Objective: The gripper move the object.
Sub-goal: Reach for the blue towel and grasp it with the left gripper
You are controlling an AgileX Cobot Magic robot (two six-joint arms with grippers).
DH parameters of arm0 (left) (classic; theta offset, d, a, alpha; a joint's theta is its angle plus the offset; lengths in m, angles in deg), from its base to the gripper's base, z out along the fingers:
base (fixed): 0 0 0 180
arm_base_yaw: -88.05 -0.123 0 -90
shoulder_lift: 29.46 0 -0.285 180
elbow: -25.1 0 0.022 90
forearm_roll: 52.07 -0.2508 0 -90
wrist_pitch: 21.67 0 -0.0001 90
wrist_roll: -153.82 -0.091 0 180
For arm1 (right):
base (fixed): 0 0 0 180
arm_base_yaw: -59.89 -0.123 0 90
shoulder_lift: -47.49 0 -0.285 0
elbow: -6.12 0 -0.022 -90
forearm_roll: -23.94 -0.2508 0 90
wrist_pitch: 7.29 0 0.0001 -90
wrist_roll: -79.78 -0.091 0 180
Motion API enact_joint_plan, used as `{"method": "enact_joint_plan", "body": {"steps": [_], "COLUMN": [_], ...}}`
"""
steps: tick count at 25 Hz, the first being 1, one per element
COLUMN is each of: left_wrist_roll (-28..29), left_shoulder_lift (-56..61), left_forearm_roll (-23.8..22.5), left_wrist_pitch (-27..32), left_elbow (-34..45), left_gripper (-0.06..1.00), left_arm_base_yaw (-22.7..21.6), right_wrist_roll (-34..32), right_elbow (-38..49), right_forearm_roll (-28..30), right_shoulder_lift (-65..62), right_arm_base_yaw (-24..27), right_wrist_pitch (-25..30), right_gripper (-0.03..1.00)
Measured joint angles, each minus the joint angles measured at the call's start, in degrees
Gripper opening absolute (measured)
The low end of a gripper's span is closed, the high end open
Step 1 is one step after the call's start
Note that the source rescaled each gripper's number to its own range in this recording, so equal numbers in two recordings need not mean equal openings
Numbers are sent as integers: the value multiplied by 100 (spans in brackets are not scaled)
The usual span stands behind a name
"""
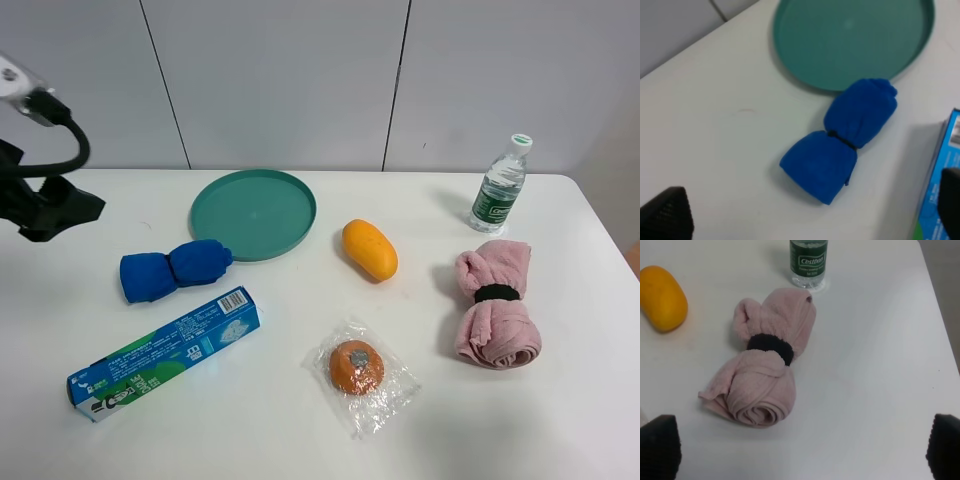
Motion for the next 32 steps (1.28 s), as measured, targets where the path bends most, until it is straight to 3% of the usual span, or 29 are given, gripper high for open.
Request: {"method": "enact_joint_plan", "body": {"steps": [8,15,25,32], "left_wrist_roll": [-892,-1634,-1874,-1880], "left_shoulder_lift": [-1488,-2474,-3427,-3787], "left_forearm_roll": [0,-29,-493,-536], "left_wrist_pitch": [-122,-355,-1335,-1821], "left_elbow": [-337,-342,-342,-342], "left_gripper": [100,100,100,100], "left_arm_base_yaw": [550,591,591,591], "right_wrist_roll": [0,0,0,0], "right_elbow": [0,0,0,0], "right_forearm_roll": [0,0,0,0], "right_shoulder_lift": [0,0,0,0], "right_arm_base_yaw": [0,0,0,0], "right_wrist_pitch": [0,0,0,0], "right_gripper": [100,100,100,100]}}
